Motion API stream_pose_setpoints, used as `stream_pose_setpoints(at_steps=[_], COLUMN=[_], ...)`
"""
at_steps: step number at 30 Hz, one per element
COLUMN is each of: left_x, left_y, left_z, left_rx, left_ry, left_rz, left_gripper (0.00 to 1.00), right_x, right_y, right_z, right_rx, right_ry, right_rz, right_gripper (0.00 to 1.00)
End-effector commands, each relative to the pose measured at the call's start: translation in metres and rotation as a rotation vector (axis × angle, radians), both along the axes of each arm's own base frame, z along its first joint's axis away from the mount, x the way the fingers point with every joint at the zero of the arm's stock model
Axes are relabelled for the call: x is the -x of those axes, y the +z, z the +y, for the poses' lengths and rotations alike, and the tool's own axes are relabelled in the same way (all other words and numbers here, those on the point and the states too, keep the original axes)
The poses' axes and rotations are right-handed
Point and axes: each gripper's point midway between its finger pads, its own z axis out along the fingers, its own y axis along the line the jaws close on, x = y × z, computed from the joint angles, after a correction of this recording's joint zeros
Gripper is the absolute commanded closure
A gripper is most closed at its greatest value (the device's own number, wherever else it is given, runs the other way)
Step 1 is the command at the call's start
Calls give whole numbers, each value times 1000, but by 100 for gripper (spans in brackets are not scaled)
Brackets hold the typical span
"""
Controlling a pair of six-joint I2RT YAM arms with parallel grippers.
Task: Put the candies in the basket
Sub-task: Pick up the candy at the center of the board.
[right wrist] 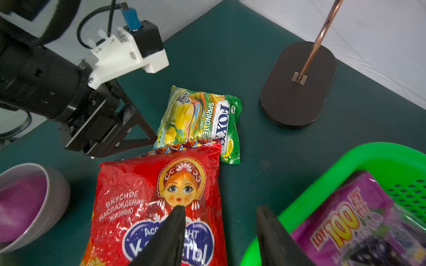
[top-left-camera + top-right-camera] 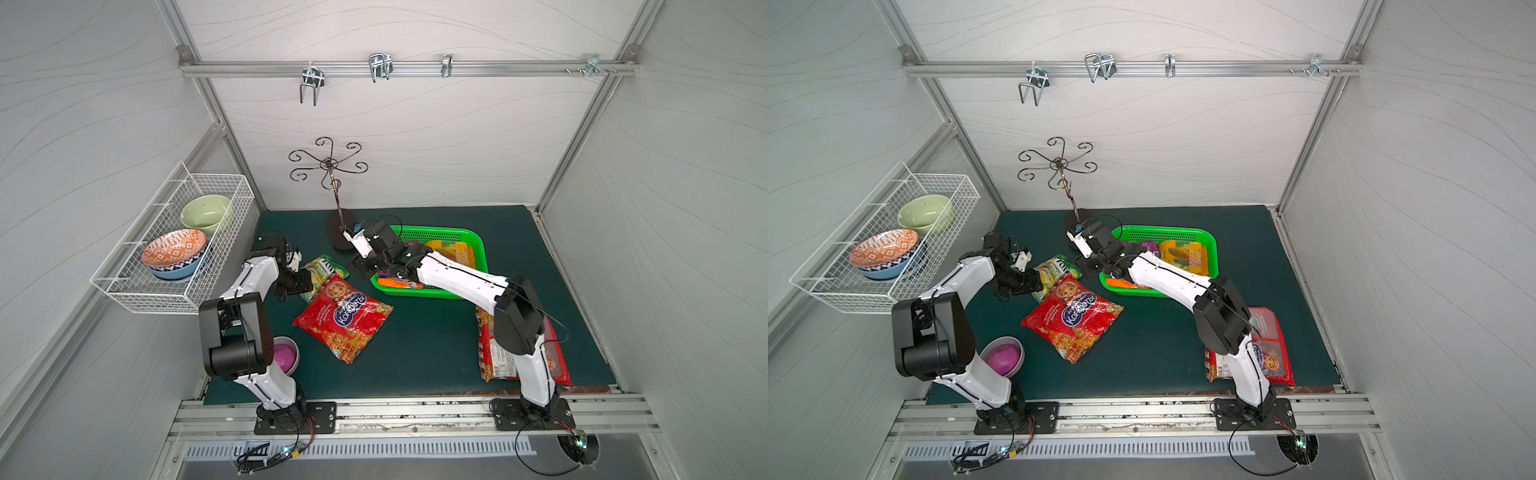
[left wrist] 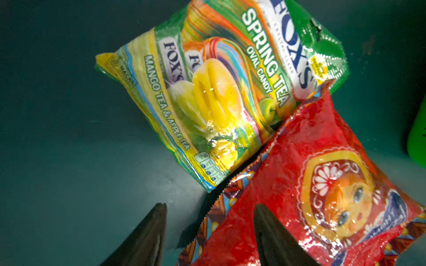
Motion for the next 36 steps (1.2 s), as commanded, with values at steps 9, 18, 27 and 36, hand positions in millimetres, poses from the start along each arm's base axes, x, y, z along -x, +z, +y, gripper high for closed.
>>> stream_pose_setpoints(at_steps=[9, 18, 27, 36], left_x=[-47, -64, -71, -69], left_y=[-24, -31, -41, -38], left_z=[12, -3, -9, -12], left_rx=[22, 145, 186, 203], left_ry=[102, 112, 88, 69], left_rz=[-22, -5, 14, 4], left_gripper=[37, 36, 37, 37], right_x=[-26, -47, -52, -44], right_y=[-77, -139, -182, -193], right_z=[47, 48, 36, 41], right_rx=[45, -42, -62, -96], right_ry=[-94, -230, -333, -323], right_rz=[148, 430, 619, 709], right_gripper=[51, 55, 56, 61])
